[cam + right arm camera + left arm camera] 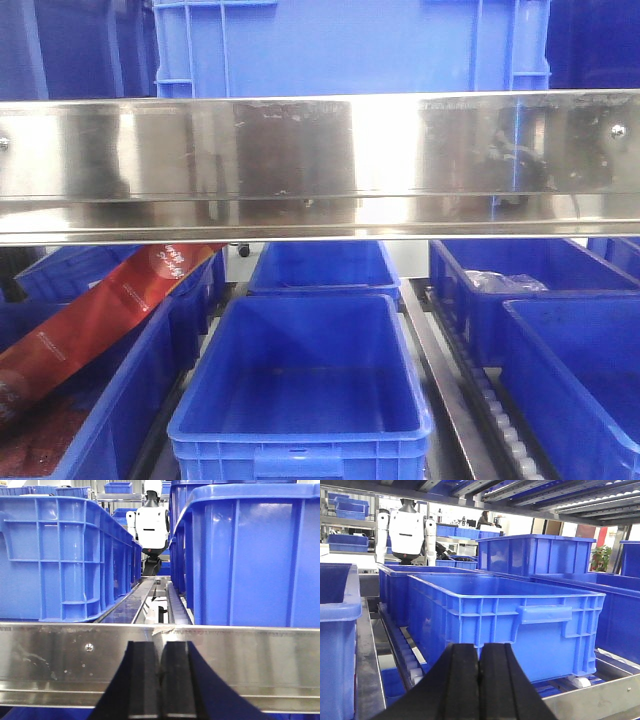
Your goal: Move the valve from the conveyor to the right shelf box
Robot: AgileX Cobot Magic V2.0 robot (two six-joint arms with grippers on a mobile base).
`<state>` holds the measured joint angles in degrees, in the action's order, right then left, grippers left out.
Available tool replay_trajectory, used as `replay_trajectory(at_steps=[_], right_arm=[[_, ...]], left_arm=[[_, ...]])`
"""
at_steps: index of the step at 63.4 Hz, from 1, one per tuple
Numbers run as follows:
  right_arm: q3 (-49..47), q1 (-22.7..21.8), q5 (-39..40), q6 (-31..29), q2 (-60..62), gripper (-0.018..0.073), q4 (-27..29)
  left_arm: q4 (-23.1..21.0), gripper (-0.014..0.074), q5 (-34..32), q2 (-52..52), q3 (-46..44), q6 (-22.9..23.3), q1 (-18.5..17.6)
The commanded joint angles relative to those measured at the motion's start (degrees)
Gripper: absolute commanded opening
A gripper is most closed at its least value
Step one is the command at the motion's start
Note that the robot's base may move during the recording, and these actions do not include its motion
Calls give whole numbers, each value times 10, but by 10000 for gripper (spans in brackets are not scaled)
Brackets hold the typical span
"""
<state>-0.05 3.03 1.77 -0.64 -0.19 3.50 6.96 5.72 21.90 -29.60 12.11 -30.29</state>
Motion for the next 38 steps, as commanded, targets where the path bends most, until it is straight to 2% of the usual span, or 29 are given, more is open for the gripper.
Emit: replay_trajectory(at_steps=[1, 7, 22, 27, 32, 38], right_arm=[[0, -2, 14, -2, 2, -163, -6], [0, -2, 14, -2, 2, -163, -6], [0, -2, 14, -2, 2, -163, -6], [0, -2, 14, -2, 2, -163, -6], [0, -2, 14, -2, 2, -163, -6], [0, -2, 14, -2, 2, -163, -6]], left_arm=[[3, -111, 2, -9, 1, 0, -1], [4, -111, 44, -13, 12, 0, 24], [-8, -111, 51, -102, 126, 0, 176], [-10, -111, 50, -135, 166, 0, 214], [-19, -111, 49, -174, 208, 0, 236], [-27, -111, 41, -216, 249, 0, 245]])
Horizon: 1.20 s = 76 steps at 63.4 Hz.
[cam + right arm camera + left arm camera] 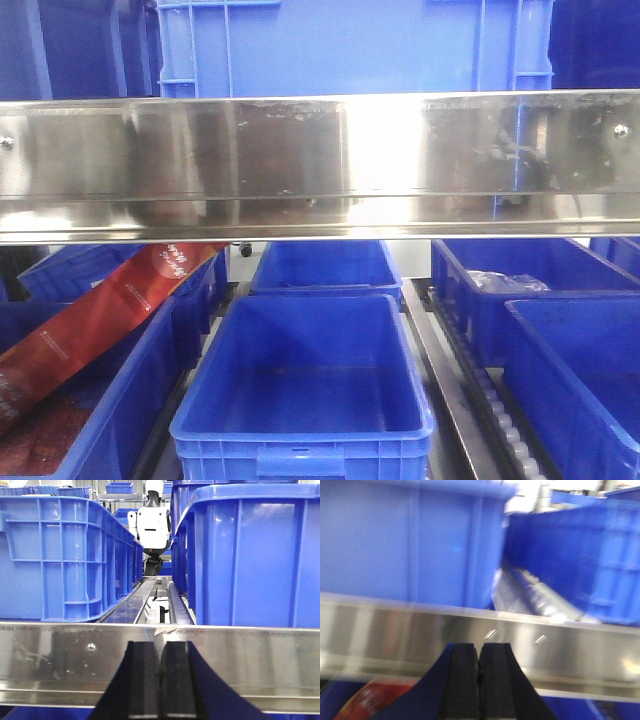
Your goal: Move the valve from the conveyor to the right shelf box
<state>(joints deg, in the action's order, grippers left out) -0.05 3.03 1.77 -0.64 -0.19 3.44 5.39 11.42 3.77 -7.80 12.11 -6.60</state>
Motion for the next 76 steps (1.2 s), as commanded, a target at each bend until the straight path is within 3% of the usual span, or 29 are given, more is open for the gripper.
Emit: replay_trajectory(at_steps=[1, 9, 12, 20, 25, 29, 76], right_arm=[[0, -2, 14, -2, 2, -163, -5], [0, -2, 14, -2, 2, -163, -5], [0, -2, 14, -2, 2, -163, -5], [0, -2, 16, -2, 2, -163, -5], [0, -2, 17, -2, 2, -163, -5], [0, -2, 17, -2, 2, -163, -5], [0, -2, 17, -2, 2, -163, -5]], left_arm=[[-12, -111, -21, -38, 38, 0, 8], [-12, -111, -110, -38, 78, 0, 9], [-12, -111, -91, -38, 78, 0, 9], [-13, -111, -132, -38, 78, -1, 9], [-14, -111, -147, -38, 78, -36, 9], [-18, -111, -148, -38, 78, -54, 9], [-18, -111, -153, -38, 78, -54, 9]])
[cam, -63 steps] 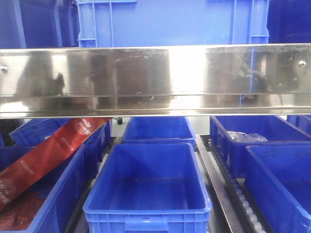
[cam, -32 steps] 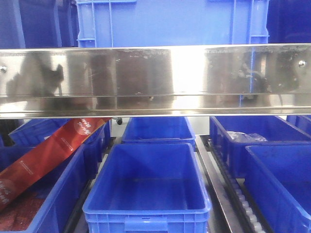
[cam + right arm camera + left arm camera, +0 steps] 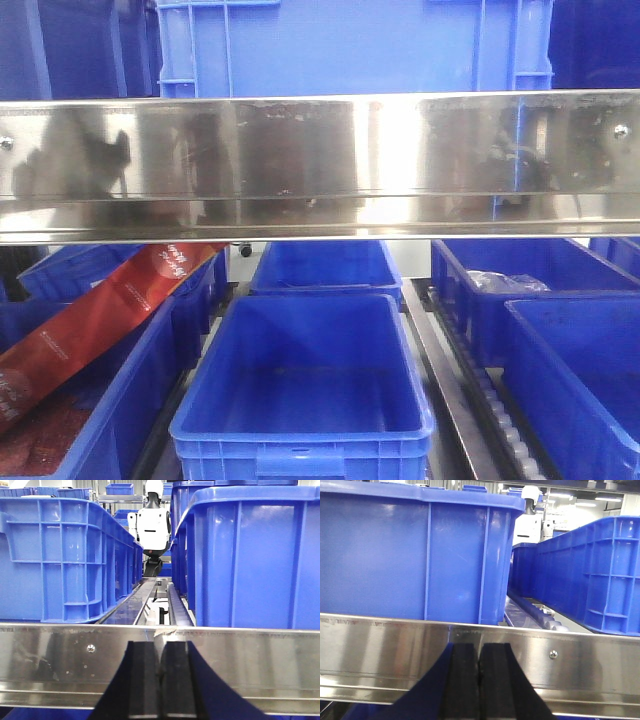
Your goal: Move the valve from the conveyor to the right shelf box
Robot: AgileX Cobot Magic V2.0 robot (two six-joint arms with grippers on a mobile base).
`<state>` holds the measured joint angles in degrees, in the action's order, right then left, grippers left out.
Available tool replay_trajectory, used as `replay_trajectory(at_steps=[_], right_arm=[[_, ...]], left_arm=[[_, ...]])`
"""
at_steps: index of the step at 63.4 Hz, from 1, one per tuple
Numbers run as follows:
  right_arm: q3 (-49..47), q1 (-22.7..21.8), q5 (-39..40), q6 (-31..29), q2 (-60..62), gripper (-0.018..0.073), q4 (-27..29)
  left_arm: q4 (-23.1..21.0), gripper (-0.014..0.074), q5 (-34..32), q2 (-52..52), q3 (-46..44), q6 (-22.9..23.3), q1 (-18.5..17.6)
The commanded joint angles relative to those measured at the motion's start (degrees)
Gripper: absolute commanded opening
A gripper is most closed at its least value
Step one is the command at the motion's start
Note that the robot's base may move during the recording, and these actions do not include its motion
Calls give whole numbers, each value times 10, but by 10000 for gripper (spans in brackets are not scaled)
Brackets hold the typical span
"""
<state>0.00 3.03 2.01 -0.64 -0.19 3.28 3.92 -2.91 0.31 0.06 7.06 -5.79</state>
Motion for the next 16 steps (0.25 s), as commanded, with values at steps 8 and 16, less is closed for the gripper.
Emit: replay_trajectory(at_steps=[8, 16], right_arm=[[0, -2, 14, -2, 2, -163, -4], [0, -2, 14, -2, 2, -163, -4]], left_arm=[[-3, -111, -9, -3, -1, -3, 1], [-3, -111, -9, -3, -1, -3, 1]])
